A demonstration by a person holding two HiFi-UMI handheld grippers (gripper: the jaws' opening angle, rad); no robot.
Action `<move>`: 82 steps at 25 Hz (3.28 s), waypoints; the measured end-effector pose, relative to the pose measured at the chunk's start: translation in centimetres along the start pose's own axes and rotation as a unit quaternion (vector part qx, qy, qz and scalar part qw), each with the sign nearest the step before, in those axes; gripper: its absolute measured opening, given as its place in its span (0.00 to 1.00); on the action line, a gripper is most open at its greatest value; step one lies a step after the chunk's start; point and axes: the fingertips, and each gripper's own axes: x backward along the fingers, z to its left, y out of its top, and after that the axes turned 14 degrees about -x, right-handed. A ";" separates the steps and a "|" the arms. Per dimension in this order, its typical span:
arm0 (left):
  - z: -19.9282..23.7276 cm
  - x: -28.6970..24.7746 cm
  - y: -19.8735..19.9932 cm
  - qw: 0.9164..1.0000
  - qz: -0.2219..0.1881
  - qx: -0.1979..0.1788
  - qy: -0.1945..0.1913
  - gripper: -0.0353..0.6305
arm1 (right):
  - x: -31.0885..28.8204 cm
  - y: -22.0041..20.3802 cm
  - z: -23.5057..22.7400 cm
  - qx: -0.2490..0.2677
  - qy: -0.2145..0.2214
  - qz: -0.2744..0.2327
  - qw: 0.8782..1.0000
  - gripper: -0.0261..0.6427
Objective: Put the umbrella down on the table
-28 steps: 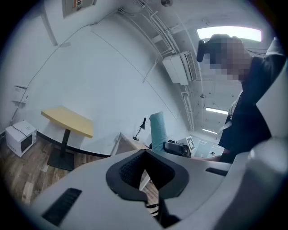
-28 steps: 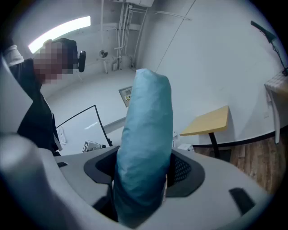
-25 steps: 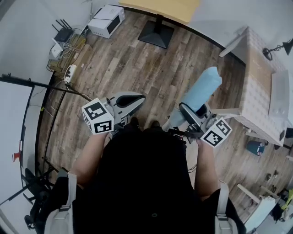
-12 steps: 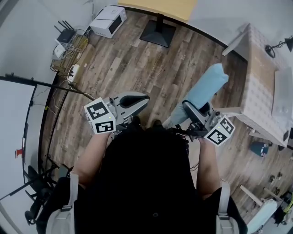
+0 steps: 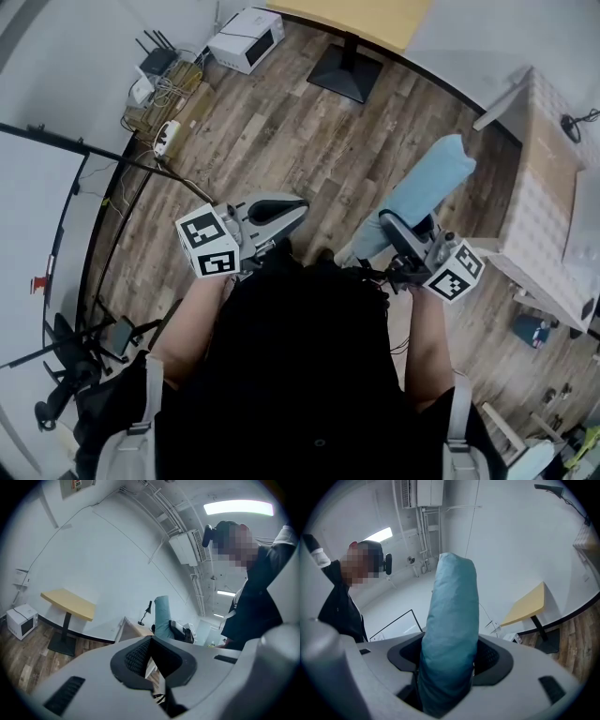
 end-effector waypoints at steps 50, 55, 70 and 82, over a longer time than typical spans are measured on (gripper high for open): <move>26.4 -2.7 8.2 0.998 -0.047 -0.004 -0.052 0.07 | -21.7 10.5 -10.2 0.034 -0.060 0.008 0.998 0.49; 28.7 -3.9 7.3 0.997 -0.048 0.022 -0.060 0.07 | -22.6 10.8 -12.7 0.021 -0.081 0.020 0.996 0.49; 40.2 -14.5 9.1 0.999 -0.017 0.020 -0.044 0.07 | -27.3 21.4 -23.9 0.011 -0.053 0.020 0.998 0.49; 48.1 -26.1 14.8 1.000 -0.012 0.004 -0.014 0.07 | -28.7 35.4 -32.6 0.007 -0.016 0.019 1.000 0.49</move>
